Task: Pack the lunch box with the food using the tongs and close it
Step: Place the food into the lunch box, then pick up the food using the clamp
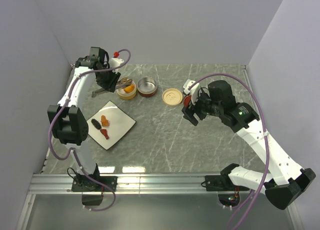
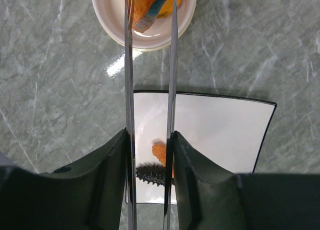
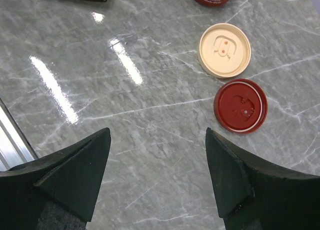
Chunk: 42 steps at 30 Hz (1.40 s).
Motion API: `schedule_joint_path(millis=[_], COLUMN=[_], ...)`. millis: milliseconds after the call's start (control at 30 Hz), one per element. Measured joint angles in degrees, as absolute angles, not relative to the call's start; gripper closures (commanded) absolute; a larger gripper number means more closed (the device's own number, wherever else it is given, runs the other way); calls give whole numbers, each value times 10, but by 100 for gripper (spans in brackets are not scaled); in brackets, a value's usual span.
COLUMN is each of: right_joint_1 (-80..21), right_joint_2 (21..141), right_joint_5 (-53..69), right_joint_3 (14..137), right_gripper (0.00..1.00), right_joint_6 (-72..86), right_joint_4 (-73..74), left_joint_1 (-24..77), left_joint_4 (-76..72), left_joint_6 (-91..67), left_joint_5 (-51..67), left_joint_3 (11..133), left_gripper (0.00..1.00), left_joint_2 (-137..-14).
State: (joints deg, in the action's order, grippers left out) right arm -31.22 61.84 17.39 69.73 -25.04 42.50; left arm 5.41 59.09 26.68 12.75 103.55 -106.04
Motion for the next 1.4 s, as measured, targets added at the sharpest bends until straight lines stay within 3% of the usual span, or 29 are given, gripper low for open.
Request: schedule_joint_path(millis=[233, 667, 1000, 1233, 1400], right_joint_1=[-312, -312, -312, -312, -312], right_joint_2=[618, 620, 620, 620, 620], right_joint_5=[174, 174, 174, 174, 175], right_joint_3=[697, 697, 697, 697, 697], right_gripper=[17, 17, 17, 17, 17], right_joint_6=[-251, -252, -252, -252, -252], right_joint_4=[425, 425, 425, 428, 429], left_joint_1=[52, 51, 49, 22, -23], left_joint_4=[576, 568, 580, 610, 628], left_joint_6=[267, 262, 256, 249, 250], left_joint_5=[117, 116, 122, 140, 148], left_joint_3=[1035, 1035, 1050, 1044, 971], left_gripper=[57, 46, 45, 44, 43], left_joint_2=[-1077, -1090, -1085, -991, -863])
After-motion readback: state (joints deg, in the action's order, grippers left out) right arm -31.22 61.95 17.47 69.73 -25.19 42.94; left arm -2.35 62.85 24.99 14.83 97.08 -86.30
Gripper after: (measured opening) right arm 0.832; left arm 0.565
